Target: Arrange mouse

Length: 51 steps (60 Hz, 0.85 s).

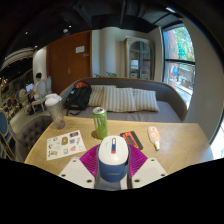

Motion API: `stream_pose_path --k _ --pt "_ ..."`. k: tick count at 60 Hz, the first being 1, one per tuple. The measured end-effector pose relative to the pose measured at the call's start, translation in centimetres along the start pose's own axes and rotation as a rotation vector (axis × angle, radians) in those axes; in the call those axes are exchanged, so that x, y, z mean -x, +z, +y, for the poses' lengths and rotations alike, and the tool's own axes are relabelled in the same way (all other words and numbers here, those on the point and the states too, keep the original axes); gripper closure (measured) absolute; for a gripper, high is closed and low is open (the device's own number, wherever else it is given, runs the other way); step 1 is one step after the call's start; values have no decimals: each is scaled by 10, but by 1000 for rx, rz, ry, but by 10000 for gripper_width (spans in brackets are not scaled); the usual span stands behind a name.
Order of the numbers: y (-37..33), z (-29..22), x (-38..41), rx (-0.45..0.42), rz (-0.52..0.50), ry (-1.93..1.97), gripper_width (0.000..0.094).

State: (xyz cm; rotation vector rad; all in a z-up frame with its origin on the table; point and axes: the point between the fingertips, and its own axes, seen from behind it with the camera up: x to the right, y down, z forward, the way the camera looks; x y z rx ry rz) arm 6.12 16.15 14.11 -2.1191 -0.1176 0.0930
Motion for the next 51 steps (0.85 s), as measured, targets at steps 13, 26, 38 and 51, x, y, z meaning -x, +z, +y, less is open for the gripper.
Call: stream_pose_path --k 13,26,38,51 --pt "34 121 56 148 58 44 563" --pt "44 148 52 147 96 79 442" --pt "1 155 55 297 67 98 110" --pt "-109 178 45 360 107 131 95"
